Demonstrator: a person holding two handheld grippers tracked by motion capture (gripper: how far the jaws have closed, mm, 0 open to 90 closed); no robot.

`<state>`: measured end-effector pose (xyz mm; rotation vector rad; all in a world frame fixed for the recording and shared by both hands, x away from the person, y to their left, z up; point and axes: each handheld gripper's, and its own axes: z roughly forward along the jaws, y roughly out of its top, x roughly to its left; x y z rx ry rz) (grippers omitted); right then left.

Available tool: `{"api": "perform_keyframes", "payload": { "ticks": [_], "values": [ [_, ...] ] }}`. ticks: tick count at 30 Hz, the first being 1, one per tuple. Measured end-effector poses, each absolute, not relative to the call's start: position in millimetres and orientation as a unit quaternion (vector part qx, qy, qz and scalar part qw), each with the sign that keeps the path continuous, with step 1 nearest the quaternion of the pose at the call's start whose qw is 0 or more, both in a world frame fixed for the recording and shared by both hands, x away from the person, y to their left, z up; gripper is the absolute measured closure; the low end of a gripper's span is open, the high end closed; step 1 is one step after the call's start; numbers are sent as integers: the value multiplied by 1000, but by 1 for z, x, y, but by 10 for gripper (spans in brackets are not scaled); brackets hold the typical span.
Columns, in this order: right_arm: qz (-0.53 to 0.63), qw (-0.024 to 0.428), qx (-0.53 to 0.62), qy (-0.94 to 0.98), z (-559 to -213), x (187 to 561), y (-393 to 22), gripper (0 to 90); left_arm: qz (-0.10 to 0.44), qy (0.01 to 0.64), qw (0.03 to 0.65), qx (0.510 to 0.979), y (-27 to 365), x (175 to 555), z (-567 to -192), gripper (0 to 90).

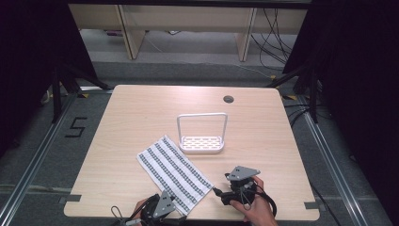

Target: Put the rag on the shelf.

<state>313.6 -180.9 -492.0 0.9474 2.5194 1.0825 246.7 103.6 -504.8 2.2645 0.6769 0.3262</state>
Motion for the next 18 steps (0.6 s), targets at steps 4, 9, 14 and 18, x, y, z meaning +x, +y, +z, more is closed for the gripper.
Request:
{"api": "perform_keyframes", "payload": {
  "ticks": [4, 9, 14, 18],
  "values": [
    [368, 120, 316, 866, -494, 316, -175, 314, 120, 261, 371, 883, 98, 247, -506, 341],
    [369, 112, 315, 867, -494, 318, -170, 333, 115, 259, 363, 888, 93, 246, -507, 380],
    [367, 106, 314, 869, -496, 321, -164, 347, 123, 238, 354, 896, 90, 249, -506, 452],
    [373, 121, 293, 872, -500, 328, -157, 360, 119, 246, 348, 897, 88, 249, -508, 497]
  ]
}}
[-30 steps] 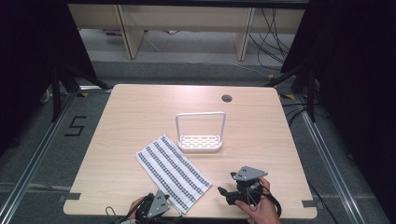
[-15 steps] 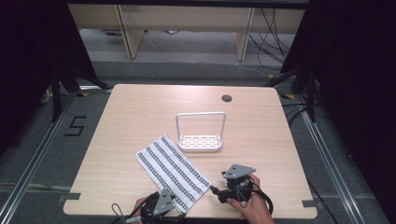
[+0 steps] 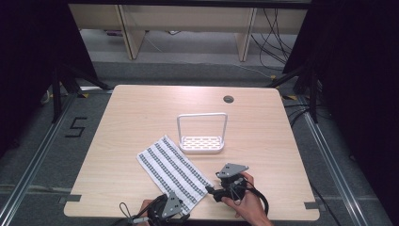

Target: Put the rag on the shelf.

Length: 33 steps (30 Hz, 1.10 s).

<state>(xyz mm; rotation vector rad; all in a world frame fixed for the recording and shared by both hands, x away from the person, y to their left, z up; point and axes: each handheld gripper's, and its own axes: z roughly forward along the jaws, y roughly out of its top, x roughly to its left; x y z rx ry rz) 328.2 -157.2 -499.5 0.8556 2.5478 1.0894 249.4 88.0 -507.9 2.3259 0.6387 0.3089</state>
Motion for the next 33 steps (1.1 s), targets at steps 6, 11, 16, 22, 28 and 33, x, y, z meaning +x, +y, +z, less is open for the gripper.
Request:
{"api": "perform_keyframes", "payload": {
  "ticks": [6, 11, 16, 22, 28, 33],
  "values": [
    [357, 106, 297, 879, -501, 330, -149, 391, 129, 225, 337, 905, 88, 251, -508, 614],
    [355, 105, 301, 879, -504, 331, -146, 422, 129, 224, 337, 905, 89, 253, -508, 714],
    [337, 94, 300, 888, -507, 335, -144, 494, 133, 219, 338, 905, 91, 256, -508, 795],
    [344, 97, 303, 883, -508, 333, -143, 638, 140, 215, 332, 908, 91, 256, -508, 844],
    [356, 70, 322, 875, -508, 332, -144, 825, 135, 214, 341, 906, 90, 257, -508, 860],
    [362, 78, 304, 878, -507, 332, -143, 859, 135, 217, 343, 904, 93, 258, -503, 866]
  ]
}}
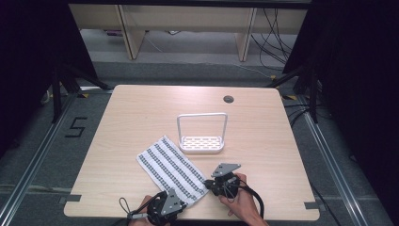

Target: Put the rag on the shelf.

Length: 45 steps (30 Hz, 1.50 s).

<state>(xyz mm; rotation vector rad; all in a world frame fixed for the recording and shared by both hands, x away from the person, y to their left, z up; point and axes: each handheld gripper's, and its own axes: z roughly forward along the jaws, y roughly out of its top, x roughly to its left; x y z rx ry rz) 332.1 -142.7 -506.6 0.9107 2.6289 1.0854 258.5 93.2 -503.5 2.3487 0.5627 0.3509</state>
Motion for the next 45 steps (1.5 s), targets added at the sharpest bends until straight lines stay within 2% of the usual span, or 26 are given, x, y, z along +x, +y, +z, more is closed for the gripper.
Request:
{"api": "perform_keyframes", "payload": {
  "ticks": [16, 21, 29, 36, 45],
  "values": [
    [426, 88, 292, 852, -459, 330, -145, 869, 150, 217, 391, 882, 107, 263, -459, 868],
    [460, 88, 282, 837, -428, 328, -142, 870, 148, 219, 419, 868, 112, 267, -436, 869],
    [496, 103, 254, 824, -380, 331, -144, 871, 157, 202, 440, 861, 121, 277, -377, 868],
    [502, 99, 247, 823, -352, 330, -144, 871, 159, 196, 458, 853, 121, 286, -347, 868],
    [522, 119, 247, 808, -307, 337, -150, 872, 172, 194, 468, 845, 123, 309, -309, 868]
  ]
}}
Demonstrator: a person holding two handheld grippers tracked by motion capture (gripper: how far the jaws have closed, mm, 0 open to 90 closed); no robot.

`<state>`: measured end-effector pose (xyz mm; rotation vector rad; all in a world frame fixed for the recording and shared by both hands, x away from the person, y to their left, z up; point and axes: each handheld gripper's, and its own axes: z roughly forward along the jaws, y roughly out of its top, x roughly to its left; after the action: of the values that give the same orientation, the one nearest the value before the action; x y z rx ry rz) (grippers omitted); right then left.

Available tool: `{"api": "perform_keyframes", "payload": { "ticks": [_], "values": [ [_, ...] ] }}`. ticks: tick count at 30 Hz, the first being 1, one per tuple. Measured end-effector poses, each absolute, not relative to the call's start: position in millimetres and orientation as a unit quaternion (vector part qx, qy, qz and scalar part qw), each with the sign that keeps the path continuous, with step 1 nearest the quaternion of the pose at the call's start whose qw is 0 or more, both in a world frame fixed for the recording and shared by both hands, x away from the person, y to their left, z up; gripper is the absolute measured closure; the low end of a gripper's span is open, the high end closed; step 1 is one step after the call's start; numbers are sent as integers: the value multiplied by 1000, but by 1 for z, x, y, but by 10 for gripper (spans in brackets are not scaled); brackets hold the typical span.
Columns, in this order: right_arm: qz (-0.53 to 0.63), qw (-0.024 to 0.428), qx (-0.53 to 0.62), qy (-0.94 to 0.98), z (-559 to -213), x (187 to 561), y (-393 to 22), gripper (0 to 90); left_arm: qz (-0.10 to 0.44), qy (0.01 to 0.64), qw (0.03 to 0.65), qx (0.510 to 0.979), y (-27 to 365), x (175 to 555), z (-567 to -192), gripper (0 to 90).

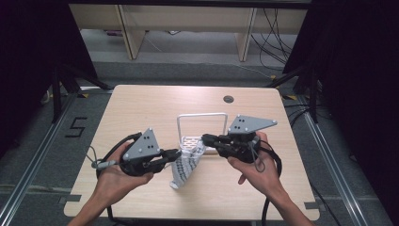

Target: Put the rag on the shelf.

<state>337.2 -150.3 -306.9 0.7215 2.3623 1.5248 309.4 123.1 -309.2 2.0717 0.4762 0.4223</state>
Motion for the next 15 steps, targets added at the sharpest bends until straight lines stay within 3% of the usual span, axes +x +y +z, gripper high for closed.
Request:
{"api": "perform_keyframes", "payload": {
  "ticks": [15],
  "values": [
    [541, 162, 263, 782, -279, 363, -164, 873, 211, 218, 477, 825, 113, 364, -278, 868]
  ]
}}
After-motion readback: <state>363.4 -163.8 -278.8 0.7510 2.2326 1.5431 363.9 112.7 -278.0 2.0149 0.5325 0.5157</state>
